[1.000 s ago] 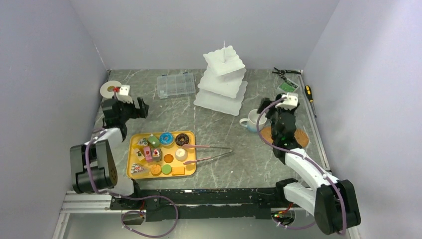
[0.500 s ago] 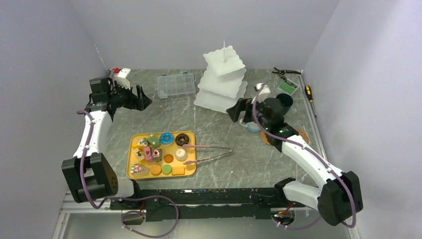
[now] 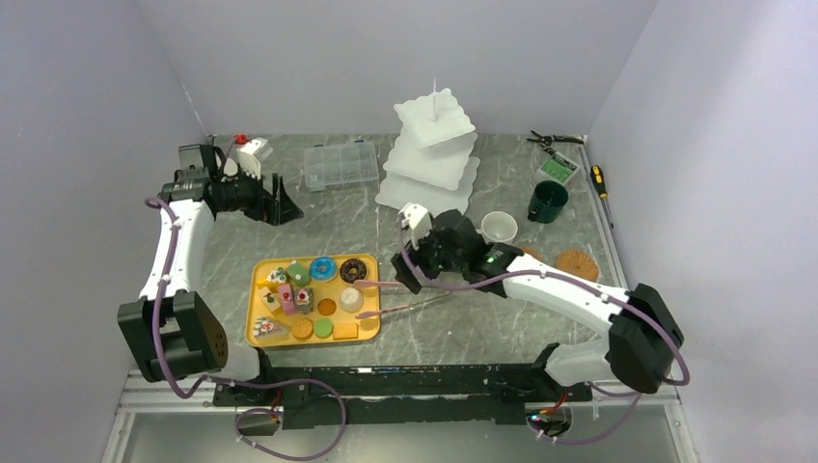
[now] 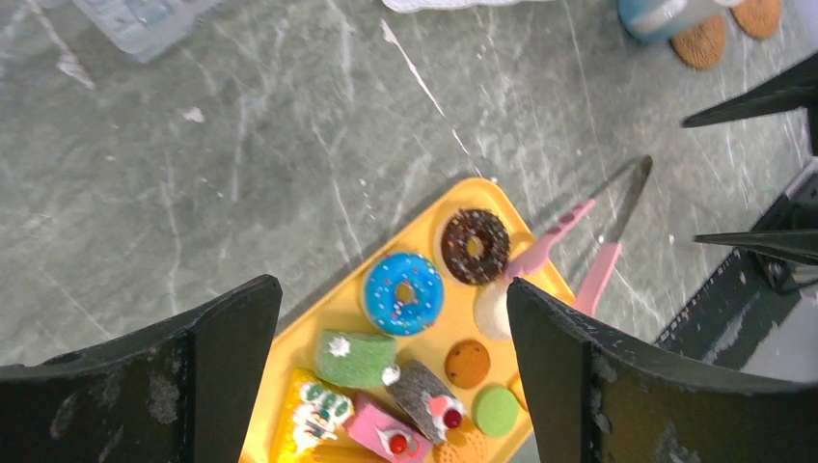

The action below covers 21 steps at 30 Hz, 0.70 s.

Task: Serve the afternoon tea
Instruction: Pick up the clamp from the tray.

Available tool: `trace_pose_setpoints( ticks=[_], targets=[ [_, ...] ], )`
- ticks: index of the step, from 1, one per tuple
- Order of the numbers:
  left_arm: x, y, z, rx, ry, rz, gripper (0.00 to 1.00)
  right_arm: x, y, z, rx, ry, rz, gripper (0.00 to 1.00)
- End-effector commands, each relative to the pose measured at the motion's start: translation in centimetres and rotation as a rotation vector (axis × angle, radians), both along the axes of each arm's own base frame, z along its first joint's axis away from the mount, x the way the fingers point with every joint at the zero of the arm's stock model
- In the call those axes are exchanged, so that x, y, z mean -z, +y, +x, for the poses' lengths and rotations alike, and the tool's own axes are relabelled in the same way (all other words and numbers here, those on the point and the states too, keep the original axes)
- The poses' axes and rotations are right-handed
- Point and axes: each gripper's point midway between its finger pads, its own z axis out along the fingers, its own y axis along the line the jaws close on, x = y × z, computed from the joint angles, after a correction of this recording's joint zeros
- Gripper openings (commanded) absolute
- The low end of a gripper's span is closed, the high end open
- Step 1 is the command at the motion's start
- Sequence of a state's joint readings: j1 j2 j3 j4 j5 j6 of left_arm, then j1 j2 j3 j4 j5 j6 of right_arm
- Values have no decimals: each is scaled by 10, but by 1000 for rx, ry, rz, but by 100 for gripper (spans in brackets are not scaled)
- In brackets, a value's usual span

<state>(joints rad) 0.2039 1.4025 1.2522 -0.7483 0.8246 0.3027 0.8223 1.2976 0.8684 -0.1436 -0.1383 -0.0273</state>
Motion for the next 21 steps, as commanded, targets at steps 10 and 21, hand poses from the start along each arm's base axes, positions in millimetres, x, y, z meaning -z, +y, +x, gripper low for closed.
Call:
trace_pose_setpoints(
  ticks=[10, 21],
  targets=[
    [-17, -37, -58, 238, -88, 100, 94, 51, 44, -16, -336, -72, -169, 90],
    [-25, -39, -67, 266, -117, 121, 94, 91, 61, 2, -354, -94, -219, 73]
  ],
)
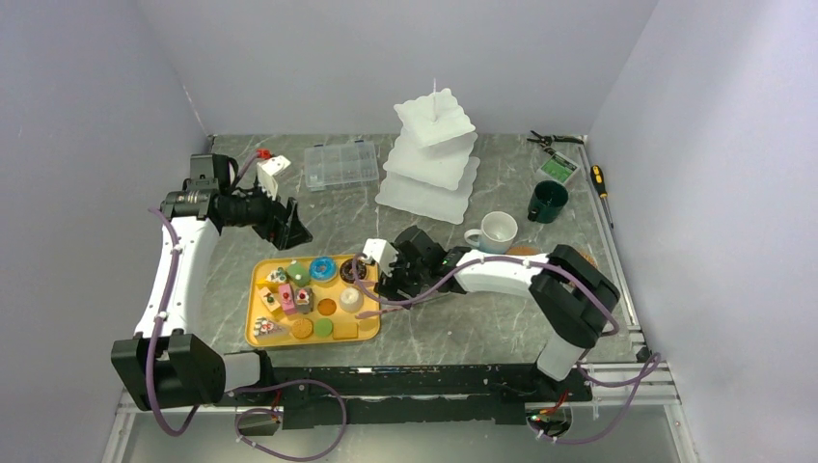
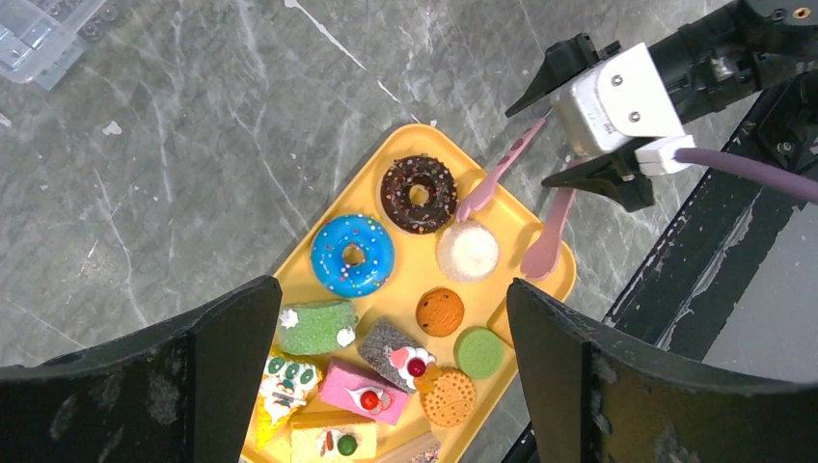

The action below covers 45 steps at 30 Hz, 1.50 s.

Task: Serve the afternoon tea
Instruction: Pick up the clamp from the tray.

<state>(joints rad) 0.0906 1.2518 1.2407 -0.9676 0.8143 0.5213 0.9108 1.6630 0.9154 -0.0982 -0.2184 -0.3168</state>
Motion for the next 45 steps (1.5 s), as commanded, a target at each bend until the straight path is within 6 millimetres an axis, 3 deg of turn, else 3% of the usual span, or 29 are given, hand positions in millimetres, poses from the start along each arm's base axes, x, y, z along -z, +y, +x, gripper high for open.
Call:
trace_pose_setpoints(
  ticks=[1, 7, 9, 11, 13, 19, 23, 28, 34, 38, 45],
  targets=[
    [-11, -3, -8, 48, -54, 11, 94, -15, 26, 21, -33, -98, 66, 72],
    [-14, -5, -13, 77, -74, 12, 94, -18, 28, 31, -9, -145, 83, 63],
    [-15, -6, -14, 86, -76, 8, 94, -20, 27, 33, -1, -159, 81, 50],
    [-17, -8, -15, 96, -81, 1, 93, -20, 24, 33, 8, -163, 73, 30],
    [-18, -11, -18, 112, -88, -7, 91, -23, 20, 32, 22, -167, 68, 18],
    [-20, -21, -30, 174, -132, 5, 88, -29, 9, 26, 45, -189, 79, 11],
    [-25, -29, -39, 227, -150, 12, 86, -34, 8, 26, 53, -197, 71, 0],
    [-36, -45, -59, 342, -210, 9, 84, -65, 4, 22, 64, -179, 56, 0],
    [-44, -55, -87, 537, -365, 112, 81, -130, 6, 16, 129, -164, 128, 0],
    [-54, -59, -101, 621, -437, 149, 78, -155, 8, 15, 188, -142, 127, 0],
    [-63, -68, -130, 722, -474, 126, 77, -203, 32, 7, 166, -159, 199, 0]
  ],
)
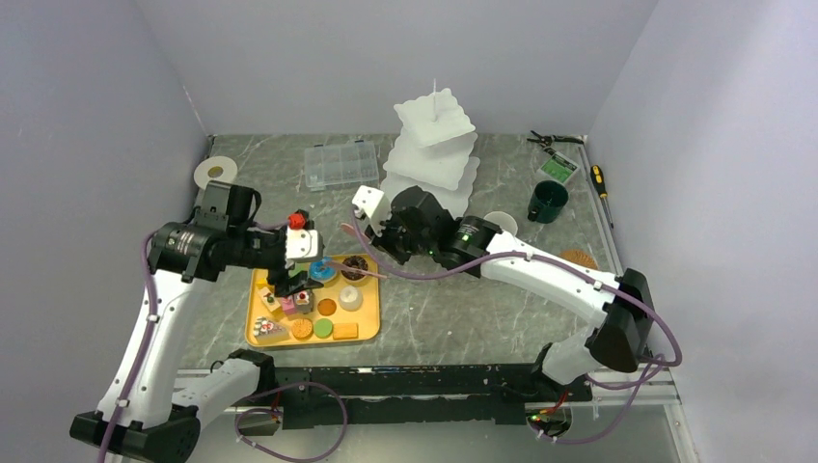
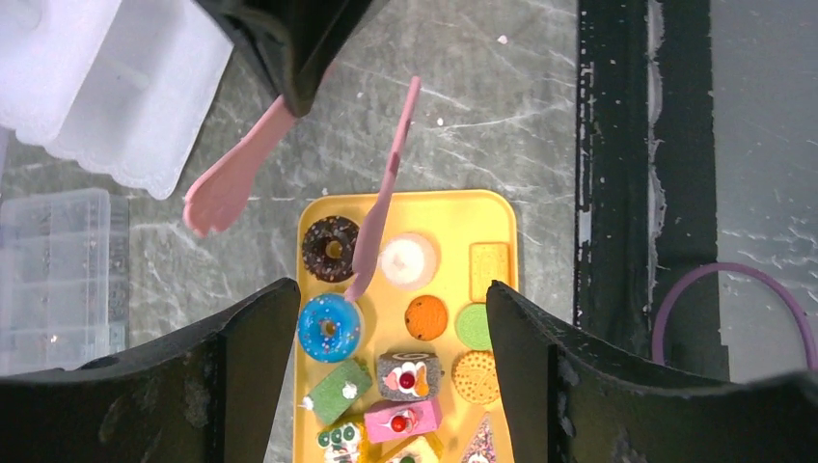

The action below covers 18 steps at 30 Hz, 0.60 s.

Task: Serve the afternoon tea
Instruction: Pick up the clamp from the tray.

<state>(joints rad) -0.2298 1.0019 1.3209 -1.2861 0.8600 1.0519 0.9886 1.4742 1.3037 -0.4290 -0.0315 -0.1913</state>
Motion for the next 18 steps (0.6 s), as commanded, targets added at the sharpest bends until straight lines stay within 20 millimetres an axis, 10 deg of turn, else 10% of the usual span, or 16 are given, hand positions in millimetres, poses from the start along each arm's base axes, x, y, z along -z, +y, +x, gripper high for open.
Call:
trace_pose_setpoints(
  ticks=[1, 12, 18],
  targets=[
    [-7, -4, -21, 105, -36, 6, 76, -33, 8, -7, 13, -10, 46, 0],
    [-5, -10, -6, 97, -97, -17, 63, -70, 29, -15, -10, -93, 86, 0],
    [-10, -20, -11, 118, -97, -64, 26, -78, 42, -4, 25, -117, 91, 0]
  ],
)
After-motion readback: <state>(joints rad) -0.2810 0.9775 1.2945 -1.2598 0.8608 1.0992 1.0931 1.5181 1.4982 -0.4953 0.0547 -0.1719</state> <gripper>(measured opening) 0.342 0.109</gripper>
